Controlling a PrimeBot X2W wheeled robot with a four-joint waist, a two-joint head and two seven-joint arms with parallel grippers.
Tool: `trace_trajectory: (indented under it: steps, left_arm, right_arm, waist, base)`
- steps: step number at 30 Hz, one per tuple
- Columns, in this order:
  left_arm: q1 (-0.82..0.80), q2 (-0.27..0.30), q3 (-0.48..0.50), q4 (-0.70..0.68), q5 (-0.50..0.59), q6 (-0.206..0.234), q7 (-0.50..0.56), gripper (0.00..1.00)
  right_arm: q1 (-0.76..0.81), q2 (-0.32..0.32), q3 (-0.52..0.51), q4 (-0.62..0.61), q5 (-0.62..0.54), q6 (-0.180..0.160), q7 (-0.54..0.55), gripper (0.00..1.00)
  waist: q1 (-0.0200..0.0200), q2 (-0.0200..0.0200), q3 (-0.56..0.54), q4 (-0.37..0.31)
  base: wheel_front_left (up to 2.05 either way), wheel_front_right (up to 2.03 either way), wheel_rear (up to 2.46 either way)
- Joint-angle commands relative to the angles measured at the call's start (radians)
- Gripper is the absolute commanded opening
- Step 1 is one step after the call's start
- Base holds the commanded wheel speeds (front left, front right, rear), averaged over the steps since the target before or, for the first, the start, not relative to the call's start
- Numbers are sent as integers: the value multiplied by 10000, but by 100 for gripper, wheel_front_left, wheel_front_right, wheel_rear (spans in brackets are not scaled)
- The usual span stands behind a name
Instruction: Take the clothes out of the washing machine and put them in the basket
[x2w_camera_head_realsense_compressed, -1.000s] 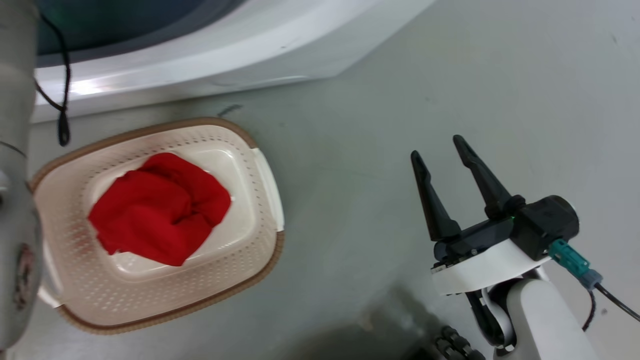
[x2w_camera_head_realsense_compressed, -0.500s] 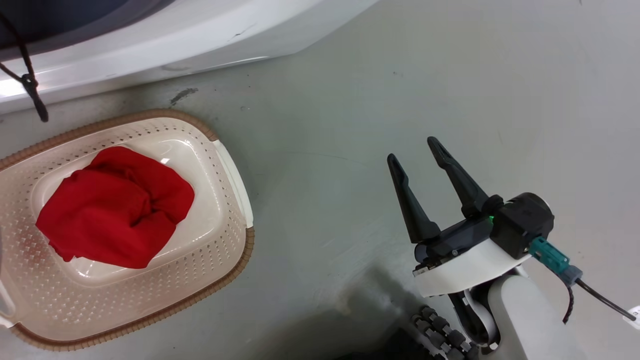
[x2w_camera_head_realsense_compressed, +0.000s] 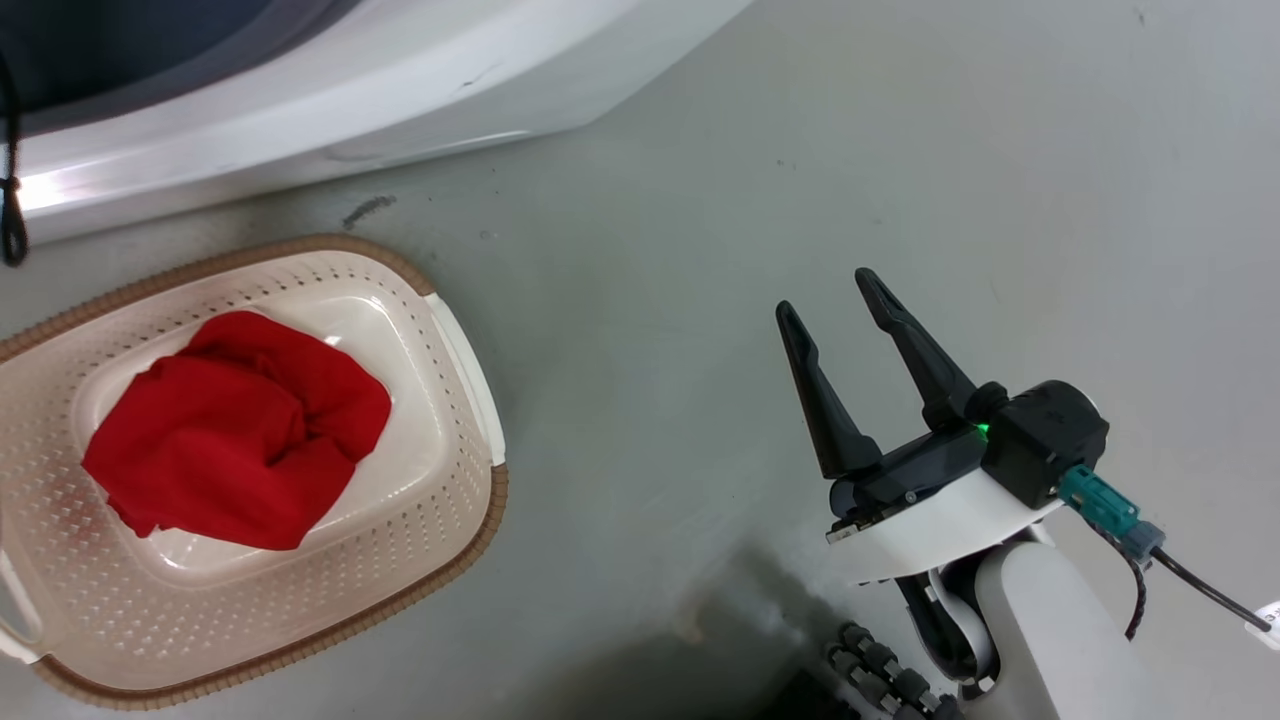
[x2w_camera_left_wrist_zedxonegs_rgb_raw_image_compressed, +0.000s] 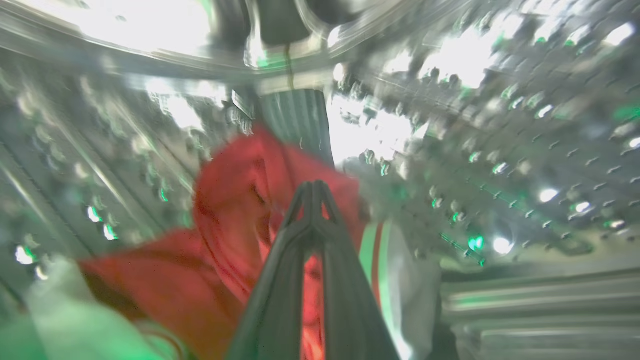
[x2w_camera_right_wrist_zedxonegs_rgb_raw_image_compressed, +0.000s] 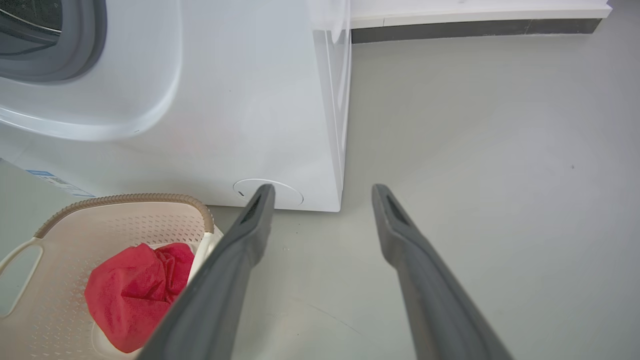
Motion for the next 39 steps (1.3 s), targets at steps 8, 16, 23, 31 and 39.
trace_trajectory:
  steps: [8,16,23,31,39]
  left_arm:
    - [1592,-58,-389,-608,350,176,-3085,0]
    - [3200,-494,3,-231,-332,-14,-4806,0]
    - [4700,-885,411,-619,-811,-212,-5185,0]
    - [6369,-979,1017,-2265,-1015,-416,-5184,0]
    - [7411,-1183,1225,-3038,-870,-763,-5186,0]
  right_arm:
    - [166,20,-370,175,-322,-7,-3,100]
    - [757,14,-768,137,-547,-7,309,100]
    - [1328,14,-1228,-14,-734,-7,589,100]
    - [1664,13,-1464,-322,-928,-7,862,100]
    - [1776,13,-1484,-471,-997,-7,1011,100]
  waist:
    - [-1,0,-1219,412]
    - [-1,0,-2642,809]
    - [-1,0,-3545,1246]
    - [-1,0,-3875,1592]
    - [-1,0,-3985,1701]
  base:
    - [0,0,0]
    - [0,0,0]
    - [0,0,0]
    - [0,0,0]
    - [0,0,0]
